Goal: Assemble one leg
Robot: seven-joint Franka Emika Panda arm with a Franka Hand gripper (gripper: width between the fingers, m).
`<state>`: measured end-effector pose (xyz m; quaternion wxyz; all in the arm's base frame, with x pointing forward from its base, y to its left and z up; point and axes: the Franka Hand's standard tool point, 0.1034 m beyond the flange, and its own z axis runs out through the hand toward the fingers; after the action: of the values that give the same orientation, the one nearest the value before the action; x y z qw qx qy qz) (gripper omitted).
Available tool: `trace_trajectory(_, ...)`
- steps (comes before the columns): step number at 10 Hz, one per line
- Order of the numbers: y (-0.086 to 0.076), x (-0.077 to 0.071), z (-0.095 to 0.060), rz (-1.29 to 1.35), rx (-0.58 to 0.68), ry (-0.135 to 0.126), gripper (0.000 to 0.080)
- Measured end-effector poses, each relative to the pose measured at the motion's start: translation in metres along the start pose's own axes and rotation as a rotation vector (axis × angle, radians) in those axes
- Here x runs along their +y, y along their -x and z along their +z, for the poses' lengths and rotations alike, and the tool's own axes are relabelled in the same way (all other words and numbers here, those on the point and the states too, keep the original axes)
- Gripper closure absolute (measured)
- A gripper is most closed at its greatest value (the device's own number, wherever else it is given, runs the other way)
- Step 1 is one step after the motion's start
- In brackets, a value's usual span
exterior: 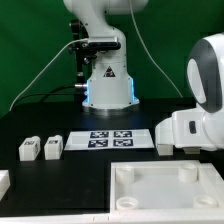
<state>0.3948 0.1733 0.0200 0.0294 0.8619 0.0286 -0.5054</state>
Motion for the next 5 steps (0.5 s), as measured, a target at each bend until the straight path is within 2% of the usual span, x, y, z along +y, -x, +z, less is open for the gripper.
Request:
trace_trajectory(2, -0.0045, 0.0084, -0.0008, 0.01, -0.001, -0.014, 0.0151)
trace_trajectory(5, -0.0088, -0.0013, 0.0057, 0.006, -0.028, 0.004, 0.0151)
